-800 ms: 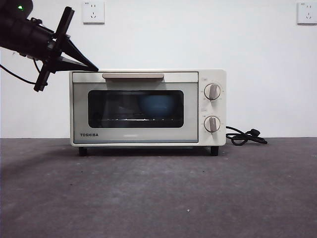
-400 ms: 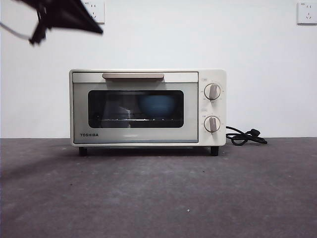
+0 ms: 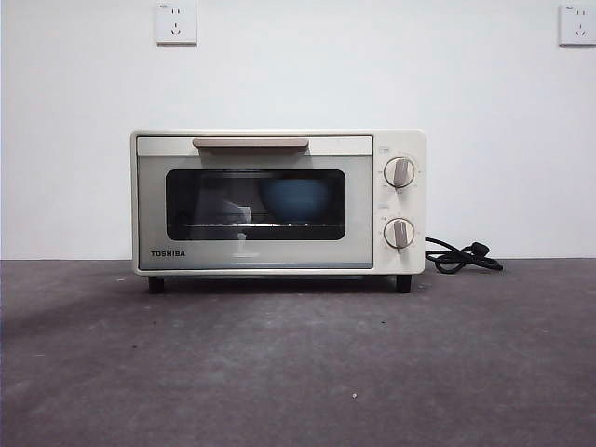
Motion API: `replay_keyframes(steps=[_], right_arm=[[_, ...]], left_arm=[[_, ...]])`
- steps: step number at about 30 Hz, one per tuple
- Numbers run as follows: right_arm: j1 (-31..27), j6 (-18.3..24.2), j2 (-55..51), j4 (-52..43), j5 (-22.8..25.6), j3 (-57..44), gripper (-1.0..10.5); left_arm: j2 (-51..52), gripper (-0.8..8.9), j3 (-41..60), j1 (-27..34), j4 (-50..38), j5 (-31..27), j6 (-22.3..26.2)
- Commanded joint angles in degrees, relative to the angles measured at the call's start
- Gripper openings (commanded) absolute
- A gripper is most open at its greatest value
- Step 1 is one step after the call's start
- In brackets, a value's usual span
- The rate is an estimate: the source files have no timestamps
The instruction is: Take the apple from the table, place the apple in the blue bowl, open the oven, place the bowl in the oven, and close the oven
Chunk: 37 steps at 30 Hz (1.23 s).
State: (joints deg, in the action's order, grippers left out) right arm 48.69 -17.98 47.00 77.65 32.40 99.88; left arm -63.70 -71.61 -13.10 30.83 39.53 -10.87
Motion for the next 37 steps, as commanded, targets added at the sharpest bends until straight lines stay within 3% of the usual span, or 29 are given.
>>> replay_keyframes(steps=[1,11,12,14,17,19,24,29,34,37], right_arm=[[0.07,0.37,0.07,1.29,0.22,-0.39,0.0],[0.07,0.37,0.09,1.29,0.22,-0.39,0.0],[0.07,0.37,0.09,1.29,0.24,-0.39,0.0],[0.07,0.39,0.09,1.29,0.22,-0.39,0.0],[0.07,0.37,0.09,1.29,0.22,-0.39,0.0],[0.07,0.37,0.11,1.29,0.22,-0.39,0.0],[0.07,0.37,0.11,1.29,0.24,-0.39,0.0],[0.07,0.37,0.13,1.29,0.22,-0.39,0.0],[0.07,0.39,0.13,1.29,0.24,-0.39,0.0],[0.07,0.37,0.13,1.29,0.22,-0.39,0.0]], left_arm=[[0.57,-0.04,-0.13,-0.22,-0.37,-0.2,1.01],[0.66,-0.04,-0.13,0.07,-0.2,-1.07,1.01],[1.09,-0.04,-0.13,0.07,-0.17,-2.16,2.93],[3.17,-0.04,0.04,0.2,0.09,-8.7,12.66],[8.0,-0.04,3.5,0.48,-2.78,-20.09,18.73],[12.24,-0.04,8.2,1.27,-7.19,-25.75,20.35],[25.22,-0.04,25.49,6.4,-18.27,-32.2,20.31],[37.4,-0.04,44.57,11.61,-28.44,-42.4,19.32],[45.7,-0.04,57.2,13.66,-30.73,-42.32,15.47],[49.09,-0.04,62.23,13.73,-30.67,-37.09,15.58]])
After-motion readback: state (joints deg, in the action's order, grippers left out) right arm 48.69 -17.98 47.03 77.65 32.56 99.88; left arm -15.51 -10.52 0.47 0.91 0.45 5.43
